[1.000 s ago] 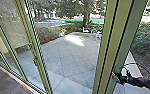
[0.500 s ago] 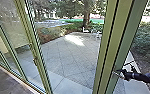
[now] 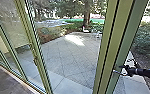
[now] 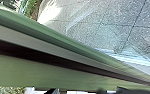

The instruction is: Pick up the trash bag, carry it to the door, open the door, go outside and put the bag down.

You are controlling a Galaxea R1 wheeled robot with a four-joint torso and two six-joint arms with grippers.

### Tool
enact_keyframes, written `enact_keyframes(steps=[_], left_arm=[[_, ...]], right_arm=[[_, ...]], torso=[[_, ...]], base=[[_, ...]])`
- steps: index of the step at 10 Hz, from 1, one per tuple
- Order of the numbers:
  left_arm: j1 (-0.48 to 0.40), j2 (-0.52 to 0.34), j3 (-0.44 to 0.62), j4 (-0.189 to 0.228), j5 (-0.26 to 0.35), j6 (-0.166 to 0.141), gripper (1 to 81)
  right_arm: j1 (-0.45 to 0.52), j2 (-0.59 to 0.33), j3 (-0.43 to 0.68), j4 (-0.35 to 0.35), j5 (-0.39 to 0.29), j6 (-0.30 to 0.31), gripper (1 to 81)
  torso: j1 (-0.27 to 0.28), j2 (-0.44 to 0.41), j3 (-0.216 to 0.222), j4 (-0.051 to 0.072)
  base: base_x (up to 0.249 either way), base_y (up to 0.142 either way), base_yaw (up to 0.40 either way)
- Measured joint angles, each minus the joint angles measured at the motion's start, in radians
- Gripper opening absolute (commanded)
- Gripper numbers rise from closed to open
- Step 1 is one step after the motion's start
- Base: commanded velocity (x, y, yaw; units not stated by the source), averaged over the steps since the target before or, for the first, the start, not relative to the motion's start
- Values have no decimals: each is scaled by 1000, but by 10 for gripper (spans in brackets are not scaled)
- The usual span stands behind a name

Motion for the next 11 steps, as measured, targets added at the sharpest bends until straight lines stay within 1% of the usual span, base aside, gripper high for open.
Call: enact_keyframes(steps=[2, 4, 6, 8, 10, 11], left_arm=[[0, 0, 0, 0, 0, 0, 10], [0, 0, 0, 0, 0, 0, 10], [0, 0, 0, 0, 0, 0, 10], [0, 0, 0, 0, 0, 0, 10], [1, 1, 0, 0, 0, 0, 10], [3, 3, 0, 0, 0, 0, 10]], right_arm=[[17, -36, 35, -16, 3, -2, 811], [44, -61, 68, -49, -19, -4, 811], [46, -71, 75, -57, -22, -4, 811], [57, -72, 79, -72, -53, -4, 811], [61, -83, 84, -79, -59, -4, 811], [61, -84, 84, -87, -59, -7, 811]], torso=[[0, 0, 0, 0], [0, 0, 0, 0], [0, 0, 0, 0], [0, 0, 0, 0], [0, 0, 0, 0], [0, 0, 0, -6]], base=[[0, 0, 0], [0, 0, 0], [0, 0, 0], [0, 0, 0], [0, 0, 0], [0, 0, 0]])
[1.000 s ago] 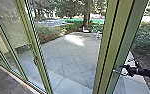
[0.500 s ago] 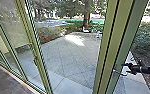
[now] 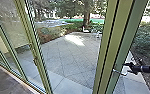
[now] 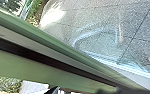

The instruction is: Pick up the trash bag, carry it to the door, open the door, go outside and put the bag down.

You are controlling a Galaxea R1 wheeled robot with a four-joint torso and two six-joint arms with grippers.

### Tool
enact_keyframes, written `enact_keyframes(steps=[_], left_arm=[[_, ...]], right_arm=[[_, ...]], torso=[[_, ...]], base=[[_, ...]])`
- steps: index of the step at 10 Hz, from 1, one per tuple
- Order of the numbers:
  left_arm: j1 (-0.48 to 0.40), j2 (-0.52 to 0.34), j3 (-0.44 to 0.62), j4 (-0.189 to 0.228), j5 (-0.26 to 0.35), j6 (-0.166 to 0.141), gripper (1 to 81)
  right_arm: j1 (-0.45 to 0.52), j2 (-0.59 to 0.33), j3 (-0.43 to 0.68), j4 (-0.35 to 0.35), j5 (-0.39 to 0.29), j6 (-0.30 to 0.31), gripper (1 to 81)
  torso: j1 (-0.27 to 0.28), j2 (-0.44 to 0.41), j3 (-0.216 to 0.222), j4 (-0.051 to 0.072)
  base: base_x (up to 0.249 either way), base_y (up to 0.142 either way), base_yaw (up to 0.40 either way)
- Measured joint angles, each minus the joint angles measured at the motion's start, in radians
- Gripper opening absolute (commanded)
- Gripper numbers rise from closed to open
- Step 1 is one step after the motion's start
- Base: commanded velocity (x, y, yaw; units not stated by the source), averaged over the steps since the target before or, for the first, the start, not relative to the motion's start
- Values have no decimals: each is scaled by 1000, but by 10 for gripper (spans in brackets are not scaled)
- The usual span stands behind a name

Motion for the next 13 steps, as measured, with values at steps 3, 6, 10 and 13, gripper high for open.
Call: enact_keyframes(steps=[3, 6, 10, 13], left_arm=[[3, 0, 0, 0, 1, 0, 10], [1, 0, 0, 0, 2, 0, 10], [3, 0, 0, 0, 2, 0, 10], [3, 0, 0, 0, 0, 0, 10]], right_arm=[[7, -15, -11, -7, -23, 32, 811], [16, -18, -15, -16, -48, 36, 811], [54, -15, -10, -11, -118, 7, 811], [141, -14, -8, 19, -203, -47, 811]], torso=[[0, 0, 0, -44], [0, 0, 0, -62], [0, 0, 0, -62], [-1, 0, 0, -62]], base=[[0, 0, 0], [0, 0, 0], [0, 0, 0], [0, 0, 0]])
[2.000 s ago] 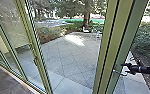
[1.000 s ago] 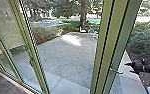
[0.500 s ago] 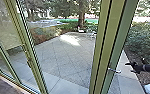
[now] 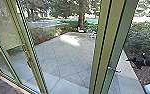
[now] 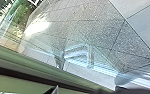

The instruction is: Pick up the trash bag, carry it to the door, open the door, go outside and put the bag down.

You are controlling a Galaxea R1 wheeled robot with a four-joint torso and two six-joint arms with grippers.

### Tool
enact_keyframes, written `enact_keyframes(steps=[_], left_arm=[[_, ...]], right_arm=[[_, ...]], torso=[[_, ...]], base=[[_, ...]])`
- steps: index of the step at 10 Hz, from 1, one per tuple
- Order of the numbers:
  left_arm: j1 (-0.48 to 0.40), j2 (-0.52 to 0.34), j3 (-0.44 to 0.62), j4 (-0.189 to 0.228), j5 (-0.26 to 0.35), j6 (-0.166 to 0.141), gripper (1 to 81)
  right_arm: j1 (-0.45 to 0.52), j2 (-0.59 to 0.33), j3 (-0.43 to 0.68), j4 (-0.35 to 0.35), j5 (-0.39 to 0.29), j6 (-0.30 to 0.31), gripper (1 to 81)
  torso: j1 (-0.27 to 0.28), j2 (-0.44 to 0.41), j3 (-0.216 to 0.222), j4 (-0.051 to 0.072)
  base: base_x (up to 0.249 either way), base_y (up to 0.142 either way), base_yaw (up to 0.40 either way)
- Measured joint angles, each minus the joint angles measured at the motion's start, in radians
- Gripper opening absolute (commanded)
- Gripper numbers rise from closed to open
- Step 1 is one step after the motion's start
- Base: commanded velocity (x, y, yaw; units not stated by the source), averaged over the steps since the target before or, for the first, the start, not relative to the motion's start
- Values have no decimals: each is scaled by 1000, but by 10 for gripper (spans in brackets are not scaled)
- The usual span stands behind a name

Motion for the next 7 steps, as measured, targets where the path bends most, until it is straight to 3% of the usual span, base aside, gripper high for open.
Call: enact_keyframes(steps=[5, 6, 7], left_arm=[[0, 2, 0, 0, 0, 0, 10], [0, 2, 0, 0, 0, 0, 10], [1, 2, 0, 0, 1, 0, 10]], right_arm=[[97, -15, -1, -16, -54, -112, 811], [103, -20, -12, -18, -57, -136, 811], [103, -20, -21, -25, -56, -162, 811]], torso=[[0, 0, 0, 0], [0, 0, 0, -2], [0, 0, 0, -13]], base=[[0, 0, 0], [0, 0, 0], [0, 0, 0]])
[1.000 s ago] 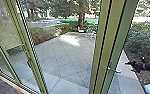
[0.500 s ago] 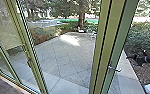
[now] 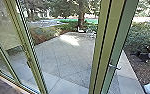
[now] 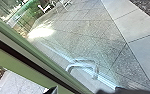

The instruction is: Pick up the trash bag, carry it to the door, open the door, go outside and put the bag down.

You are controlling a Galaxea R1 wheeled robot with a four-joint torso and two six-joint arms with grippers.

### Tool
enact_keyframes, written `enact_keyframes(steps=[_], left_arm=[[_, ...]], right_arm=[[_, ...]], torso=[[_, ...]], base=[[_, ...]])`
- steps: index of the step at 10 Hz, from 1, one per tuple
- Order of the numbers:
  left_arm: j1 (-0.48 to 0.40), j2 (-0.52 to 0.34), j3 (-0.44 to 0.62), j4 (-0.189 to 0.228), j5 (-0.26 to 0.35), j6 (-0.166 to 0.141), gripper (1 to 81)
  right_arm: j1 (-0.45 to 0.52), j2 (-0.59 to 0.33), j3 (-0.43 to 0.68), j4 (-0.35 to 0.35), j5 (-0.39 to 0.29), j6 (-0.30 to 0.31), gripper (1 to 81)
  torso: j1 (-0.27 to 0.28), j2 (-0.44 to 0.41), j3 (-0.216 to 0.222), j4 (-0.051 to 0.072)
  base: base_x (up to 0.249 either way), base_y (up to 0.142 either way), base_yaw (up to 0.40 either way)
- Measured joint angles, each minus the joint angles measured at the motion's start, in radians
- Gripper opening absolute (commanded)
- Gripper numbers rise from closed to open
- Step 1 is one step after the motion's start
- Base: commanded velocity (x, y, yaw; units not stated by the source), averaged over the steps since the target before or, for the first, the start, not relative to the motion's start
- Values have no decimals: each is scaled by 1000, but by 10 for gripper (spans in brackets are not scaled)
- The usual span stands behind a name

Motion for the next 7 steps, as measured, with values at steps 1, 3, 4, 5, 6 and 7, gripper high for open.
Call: enact_keyframes(steps=[1, 3, 4, 5, 6, 7], left_arm=[[-1, 0, 0, 0, 0, 0, 10], [0, 3, 0, 0, 3, 0, 10], [-1, 3, 0, 0, 3, 0, 10], [-2, 3, 0, 0, 3, 0, 10], [0, 3, 0, -2, 3, 0, 10], [-1, 3, 0, -4, 3, 0, 10]], right_arm=[[1, -3, -9, 0, 0, -11, 811], [3, -10, -28, 0, -11, -53, 811], [9, -19, -32, 1, -16, -67, 811], [19, -31, -40, 4, -36, -80, 811], [21, -33, -46, 0, -39, -96, 811], [21, -33, -59, -4, -36, -111, 811]], torso=[[0, 0, 0, -16], [0, 0, 0, -48], [0, 0, 0, -58], [0, 0, 0, -58], [0, 0, 0, -58], [0, 0, 0, -58]], base=[[0, 0, 0], [0, 0, 0], [0, 0, 0], [0, 0, 0], [0, 0, 0], [0, 0, 0]])
